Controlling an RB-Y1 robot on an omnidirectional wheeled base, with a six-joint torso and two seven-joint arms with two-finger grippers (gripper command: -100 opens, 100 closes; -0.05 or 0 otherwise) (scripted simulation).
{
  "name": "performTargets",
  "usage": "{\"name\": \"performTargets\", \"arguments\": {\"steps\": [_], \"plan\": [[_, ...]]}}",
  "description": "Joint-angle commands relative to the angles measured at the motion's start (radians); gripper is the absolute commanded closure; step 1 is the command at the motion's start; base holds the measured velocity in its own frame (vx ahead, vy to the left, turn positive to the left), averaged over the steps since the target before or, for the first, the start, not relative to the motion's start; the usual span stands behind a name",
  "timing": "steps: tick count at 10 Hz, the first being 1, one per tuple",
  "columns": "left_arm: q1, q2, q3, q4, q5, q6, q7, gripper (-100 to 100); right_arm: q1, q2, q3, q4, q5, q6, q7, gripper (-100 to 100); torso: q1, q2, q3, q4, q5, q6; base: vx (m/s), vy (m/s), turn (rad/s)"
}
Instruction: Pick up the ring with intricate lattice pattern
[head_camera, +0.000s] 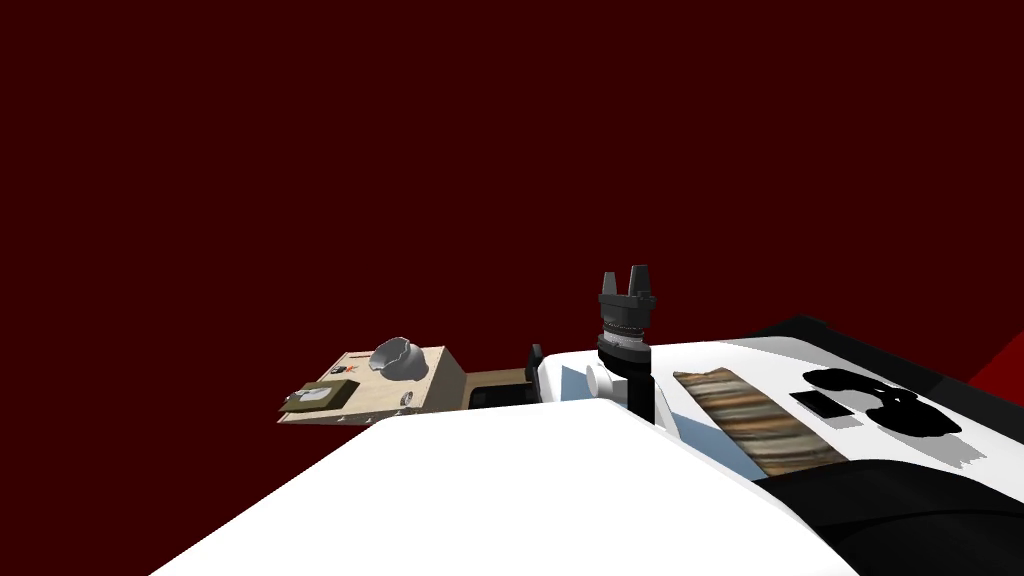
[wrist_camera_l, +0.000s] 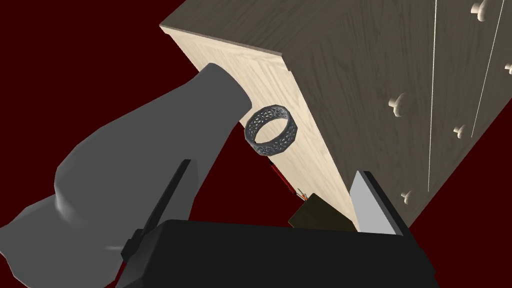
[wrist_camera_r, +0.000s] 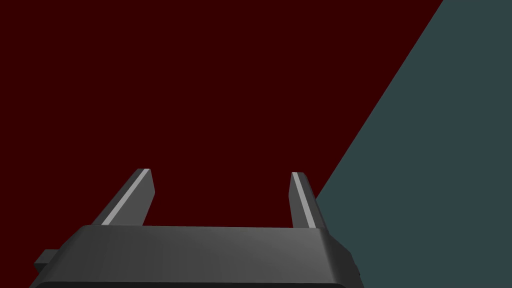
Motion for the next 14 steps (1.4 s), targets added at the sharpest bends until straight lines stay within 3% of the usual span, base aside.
{"name": "performTargets", "arguments": {"steps": [1, 6, 8, 9, 10, 12, 13, 14], "plan": [[-0.015, 0.014, 0.003, 0.05, -0.008, -0.008, -0.019, -100, 0.0, 0.0, 0.0, 0.0, 0.0, 0.0, 0.0, 0, 0.0, 0.0, 0.0, 0.0, 0.0, 0.0, 0.076, 0.047, 0.022], [-0.061, 0.051, 0.004, 0.162, -0.028, -0.035, -0.058, -100, 0.0, 0.0, 0.0, 0.0, 0.0, 0.0, 0.0, 0, 0.0, -0.004, -0.002, -0.001, 0.0, 0.0, 0.078, 0.031, -0.021], [-0.065, 0.051, 0.004, 0.166, -0.028, -0.037, -0.057, -100, 0.0, 0.0, 0.0, 0.0, 0.0, 0.0, 0.0, 0, 0.0, 0.001, 0.001, 0.0, 0.0, 0.001, 0.017, 0.028, -0.076], [-0.066, 0.051, 0.004, 0.167, -0.028, -0.038, -0.058, 0, 0.0, 0.0, 0.0, 0.0, 0.0, 0.0, 0.0, 0, -0.002, 0.002, 0.001, 0.0, 0.0, 0.0, 0.0, 0.0, 0.0], [-0.099, 0.034, 0.01, 0.188, -0.03, -0.03, -0.08, -100, 0.0, 0.0, 0.0, 0.0, 0.0, 0.0, 0.0, 0, -0.003, 0.003, 0.002, 0.001, 0.0, 0.0, -0.006, 0.037, 0.024], [-0.14, 0.013, 0.017, 0.213, -0.034, -0.019, -0.108, -100, 0.0, 0.0, 0.0, 0.0, 0.0, 0.0, 0.0, 0, 0.001, 0.003, 0.002, 0.001, 0.0, 0.0, -0.012, 0.067, 0.045], [-0.132, 0.021, 0.016, 0.223, -0.032, -0.034, -0.097, -100, 0.0, 0.0, 0.0, 0.0, 0.0, 0.0, 0.0, 0, 0.001, 0.003, 0.002, 0.001, 0.001, 0.0, -0.005, 0.032, 0.002], [-0.135, 0.02, 0.016, 0.225, -0.032, -0.035, -0.101, 100, 0.0, 0.0, 0.0, 0.0, 0.0, 0.0, 0.0, 0, -0.001, 0.003, 0.002, 0.001, 0.0, 0.0, 0.0, 0.006, -0.004]]}}
